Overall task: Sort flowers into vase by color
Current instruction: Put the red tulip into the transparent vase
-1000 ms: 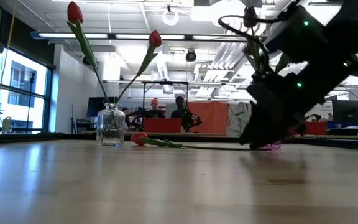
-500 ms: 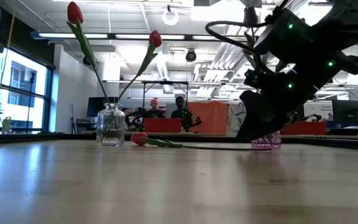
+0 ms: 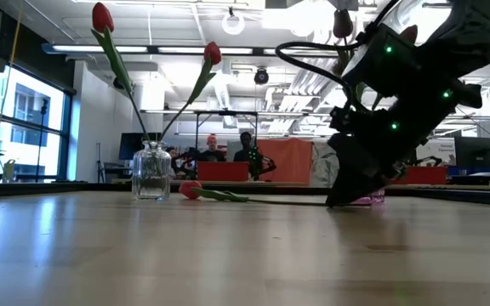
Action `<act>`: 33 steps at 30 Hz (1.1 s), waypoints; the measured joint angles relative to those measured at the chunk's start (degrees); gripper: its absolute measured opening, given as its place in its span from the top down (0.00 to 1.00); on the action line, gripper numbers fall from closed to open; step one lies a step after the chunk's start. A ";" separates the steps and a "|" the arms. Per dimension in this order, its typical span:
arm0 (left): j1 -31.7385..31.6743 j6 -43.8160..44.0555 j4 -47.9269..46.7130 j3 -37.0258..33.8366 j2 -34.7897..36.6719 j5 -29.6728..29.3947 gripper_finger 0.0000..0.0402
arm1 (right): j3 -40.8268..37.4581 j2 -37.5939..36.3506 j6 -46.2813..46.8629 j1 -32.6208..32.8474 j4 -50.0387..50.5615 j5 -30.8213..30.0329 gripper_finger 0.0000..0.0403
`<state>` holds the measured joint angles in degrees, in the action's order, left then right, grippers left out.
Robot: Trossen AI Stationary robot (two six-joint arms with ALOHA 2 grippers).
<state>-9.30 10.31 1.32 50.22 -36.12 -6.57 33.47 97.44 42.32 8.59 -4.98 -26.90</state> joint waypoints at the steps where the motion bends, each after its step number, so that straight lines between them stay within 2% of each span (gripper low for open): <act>1: 0.01 0.00 0.00 0.00 0.07 0.00 0.50 | 0.00 0.02 0.24 0.31 0.01 0.33 0.76; 5: 0.00 0.02 0.34 -0.01 1.23 0.14 0.50 | 0.04 -0.03 4.63 1.25 -0.24 3.64 0.95; 6: 0.00 0.00 1.09 -0.01 1.79 0.49 0.50 | 0.04 -0.03 5.72 1.70 -0.29 3.79 0.97; 12: 0.02 0.10 6.91 0.00 5.90 1.66 0.50 | -0.11 -1.22 10.98 6.12 -1.06 7.39 0.99; 18: 0.02 0.07 8.86 0.00 8.92 1.66 0.50 | -0.55 -7.97 12.43 12.39 -0.73 13.32 1.00; 33: 0.02 -1.03 9.64 0.00 6.69 1.17 0.50 | -0.33 -26.75 13.21 22.19 0.32 12.66 1.00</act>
<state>-9.28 9.28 10.97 50.22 -29.43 -5.40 33.15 70.68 55.53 30.78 -4.66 -14.23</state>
